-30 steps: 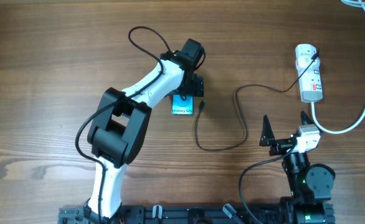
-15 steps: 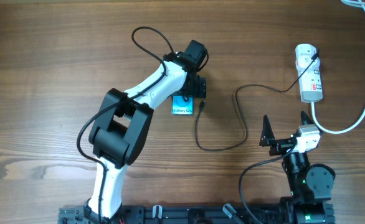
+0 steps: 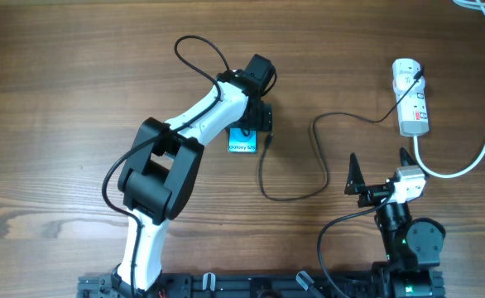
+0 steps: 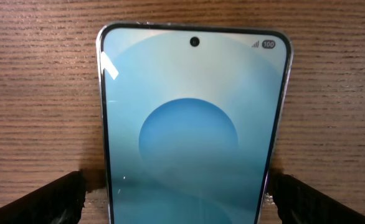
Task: Plug charger to phone and switch on socket
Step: 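Close the left gripper on the phone's top edge, then lift the phone with the left gripper and hold it upright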
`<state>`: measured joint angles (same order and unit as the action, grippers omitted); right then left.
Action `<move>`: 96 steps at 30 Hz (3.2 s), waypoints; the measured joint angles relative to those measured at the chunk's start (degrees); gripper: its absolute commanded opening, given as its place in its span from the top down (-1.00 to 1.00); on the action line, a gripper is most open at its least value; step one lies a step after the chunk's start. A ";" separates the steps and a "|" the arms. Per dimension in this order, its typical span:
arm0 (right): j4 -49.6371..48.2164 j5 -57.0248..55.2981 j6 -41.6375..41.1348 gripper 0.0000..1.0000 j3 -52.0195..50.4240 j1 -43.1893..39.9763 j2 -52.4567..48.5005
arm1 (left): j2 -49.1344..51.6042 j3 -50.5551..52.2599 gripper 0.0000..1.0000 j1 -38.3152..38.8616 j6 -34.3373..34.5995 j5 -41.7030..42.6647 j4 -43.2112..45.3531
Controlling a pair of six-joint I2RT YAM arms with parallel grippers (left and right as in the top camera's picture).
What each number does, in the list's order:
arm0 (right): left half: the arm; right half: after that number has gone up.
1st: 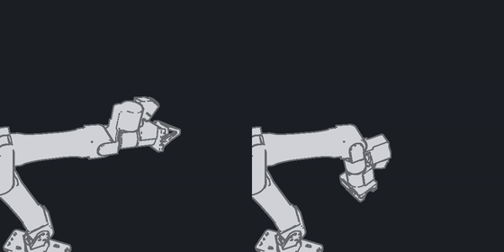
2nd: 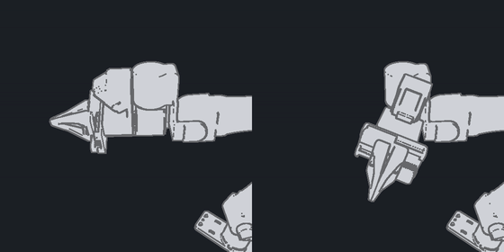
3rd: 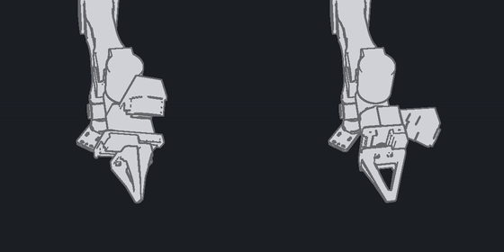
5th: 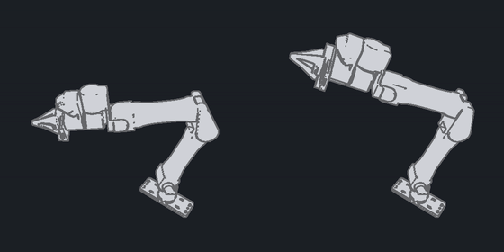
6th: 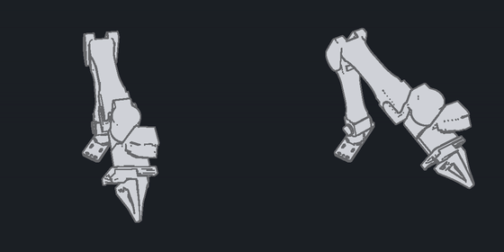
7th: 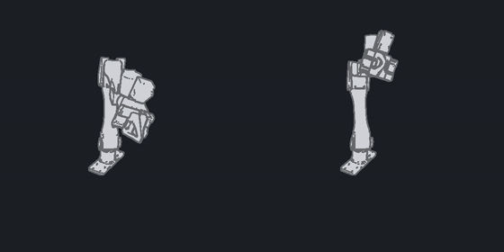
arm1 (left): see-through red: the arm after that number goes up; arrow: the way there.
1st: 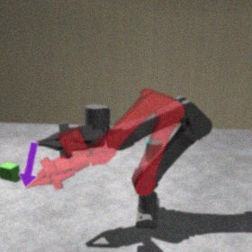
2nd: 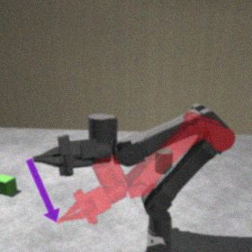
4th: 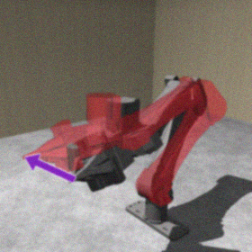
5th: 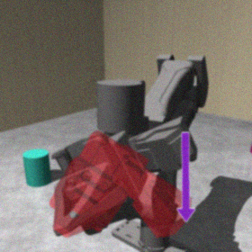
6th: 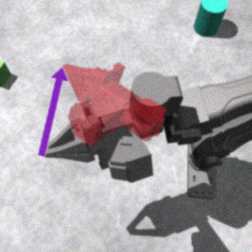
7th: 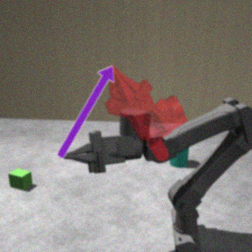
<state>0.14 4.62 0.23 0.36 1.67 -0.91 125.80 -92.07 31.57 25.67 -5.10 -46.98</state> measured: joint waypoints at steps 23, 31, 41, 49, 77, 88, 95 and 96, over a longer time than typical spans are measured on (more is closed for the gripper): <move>0.00 0.00 0.00 -0.99 0.00 0.00 0.00 | -1.60 2.03 -0.37 0.20 0.57 -0.87 -1.33; 0.00 0.00 0.00 -0.98 0.00 0.00 0.00 | -7.65 1.57 -0.39 0.20 0.57 5.16 -6.71; 0.00 0.00 0.00 -0.99 0.00 0.00 0.00 | -22.03 1.57 -0.37 -4.85 4.24 40.63 -10.05; 0.00 0.00 0.00 -0.99 0.00 0.00 0.00 | -22.32 1.57 -0.41 -18.21 16.59 73.40 -10.05; 0.00 0.00 0.00 -0.99 0.00 0.00 0.00 | -22.32 1.57 -0.43 -27.26 25.75 91.84 -10.05; 0.00 0.00 0.00 -1.00 0.00 0.00 0.00 | -22.32 1.57 -0.43 -27.26 25.75 91.84 -10.05; 0.00 0.00 0.00 -0.99 0.00 0.00 0.00 | -22.32 1.57 -0.43 -27.26 25.75 91.84 -10.05; 0.00 0.00 0.00 -0.99 0.00 0.00 0.00 | -22.32 1.57 -0.43 -27.26 25.75 91.84 -10.05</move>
<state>0.14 4.62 0.23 0.36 1.67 -0.91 103.48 -90.50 4.32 51.42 86.74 -57.04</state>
